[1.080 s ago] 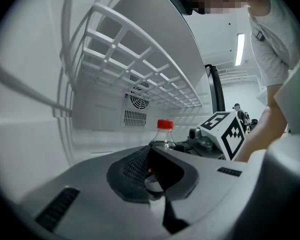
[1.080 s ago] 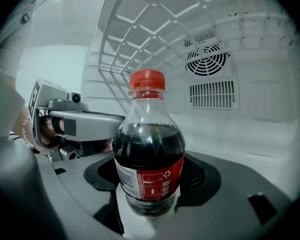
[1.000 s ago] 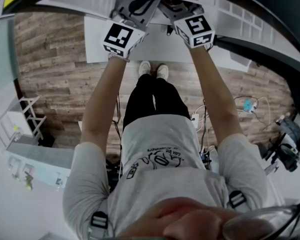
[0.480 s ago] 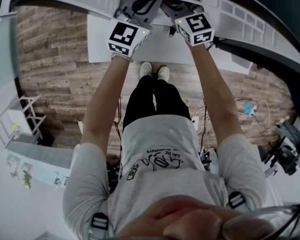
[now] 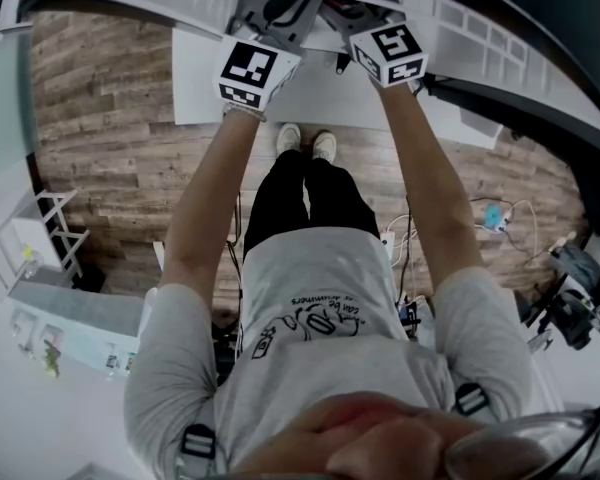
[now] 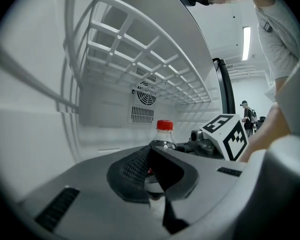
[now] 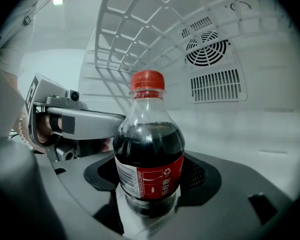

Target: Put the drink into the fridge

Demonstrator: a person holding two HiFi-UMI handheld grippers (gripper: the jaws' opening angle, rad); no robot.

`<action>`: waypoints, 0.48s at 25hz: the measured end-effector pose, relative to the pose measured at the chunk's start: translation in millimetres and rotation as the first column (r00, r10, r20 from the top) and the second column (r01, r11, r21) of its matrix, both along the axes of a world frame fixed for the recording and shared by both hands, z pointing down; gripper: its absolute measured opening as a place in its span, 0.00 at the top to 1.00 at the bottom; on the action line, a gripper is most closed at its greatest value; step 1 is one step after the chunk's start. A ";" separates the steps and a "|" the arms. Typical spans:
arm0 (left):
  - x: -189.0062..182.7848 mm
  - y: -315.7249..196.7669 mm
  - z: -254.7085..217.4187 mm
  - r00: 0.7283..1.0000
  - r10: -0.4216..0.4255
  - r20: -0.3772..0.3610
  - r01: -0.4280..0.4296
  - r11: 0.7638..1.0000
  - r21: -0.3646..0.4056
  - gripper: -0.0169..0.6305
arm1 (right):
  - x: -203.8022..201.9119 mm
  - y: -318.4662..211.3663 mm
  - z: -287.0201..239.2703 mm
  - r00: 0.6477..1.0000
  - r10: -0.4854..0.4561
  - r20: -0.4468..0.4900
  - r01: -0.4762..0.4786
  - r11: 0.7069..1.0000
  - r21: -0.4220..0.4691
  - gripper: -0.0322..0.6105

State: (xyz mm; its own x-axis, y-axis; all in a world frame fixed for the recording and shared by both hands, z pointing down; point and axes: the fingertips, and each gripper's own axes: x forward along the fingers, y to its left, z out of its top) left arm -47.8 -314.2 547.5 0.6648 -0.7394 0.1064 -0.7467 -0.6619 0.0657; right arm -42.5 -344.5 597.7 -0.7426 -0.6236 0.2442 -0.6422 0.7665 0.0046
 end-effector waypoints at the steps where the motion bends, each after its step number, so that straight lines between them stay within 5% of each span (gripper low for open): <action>1: 0.5 -0.4 0.7 1.000 -0.002 0.000 0.002 1.000 -0.002 0.97 | 0.2 0.1 0.1 1.000 -0.007 0.000 0.007 1.000 0.000 0.45; 12: -1.2 1.5 2.9 1.000 0.010 -0.015 -0.010 1.000 -0.020 0.97 | 0.2 1.5 0.2 1.000 -0.008 0.002 0.008 1.000 -0.003 0.43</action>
